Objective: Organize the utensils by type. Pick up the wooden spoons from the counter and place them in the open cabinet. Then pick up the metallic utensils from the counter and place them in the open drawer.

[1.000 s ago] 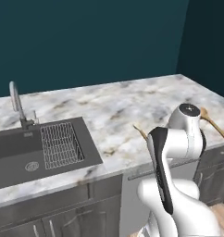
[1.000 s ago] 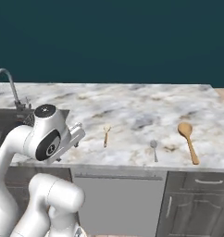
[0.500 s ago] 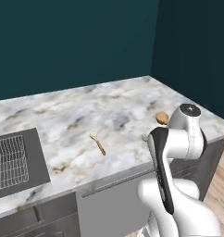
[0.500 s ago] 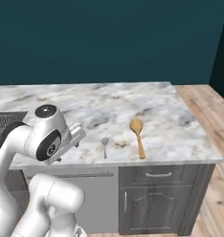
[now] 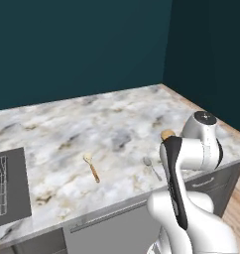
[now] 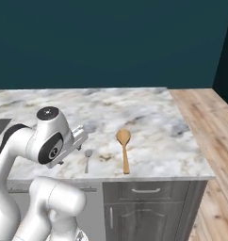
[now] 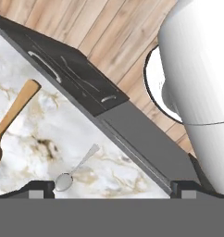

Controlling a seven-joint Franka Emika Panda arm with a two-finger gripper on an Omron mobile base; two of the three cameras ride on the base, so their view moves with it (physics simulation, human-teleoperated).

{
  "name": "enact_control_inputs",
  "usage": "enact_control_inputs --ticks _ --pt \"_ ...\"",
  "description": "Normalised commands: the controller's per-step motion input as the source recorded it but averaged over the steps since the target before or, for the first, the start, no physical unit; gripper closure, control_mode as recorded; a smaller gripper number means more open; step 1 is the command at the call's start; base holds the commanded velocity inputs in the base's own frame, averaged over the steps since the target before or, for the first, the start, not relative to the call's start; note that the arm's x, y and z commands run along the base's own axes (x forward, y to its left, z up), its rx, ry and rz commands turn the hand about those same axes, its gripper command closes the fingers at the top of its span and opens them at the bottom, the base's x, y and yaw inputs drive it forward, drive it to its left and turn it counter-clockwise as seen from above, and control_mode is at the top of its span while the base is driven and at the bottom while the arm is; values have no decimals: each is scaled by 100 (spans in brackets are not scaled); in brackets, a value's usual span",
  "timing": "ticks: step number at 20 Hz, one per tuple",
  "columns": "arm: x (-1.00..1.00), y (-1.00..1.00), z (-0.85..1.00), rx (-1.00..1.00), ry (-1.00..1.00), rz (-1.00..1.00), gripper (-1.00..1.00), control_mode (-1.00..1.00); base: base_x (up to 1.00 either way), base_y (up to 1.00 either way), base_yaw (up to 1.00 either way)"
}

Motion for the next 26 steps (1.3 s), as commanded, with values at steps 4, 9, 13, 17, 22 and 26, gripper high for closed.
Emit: enact_control_inputs --ticks 4,9,13,17,22,26 --pt "0 0 0 0 0 0 -100 100 16 -1 17" --pt "0 0 0 0 0 0 -100 100 0 0 26" --pt "0 0 0 0 0 0 -100 100 0 -2 28" --pt "0 0 0 0 0 0 -100 100 0 -13 25" --pt "0 0 0 0 0 0 -100 100 0 -31 18" --pt "0 0 0 0 0 0 -100 100 0 -34 10"
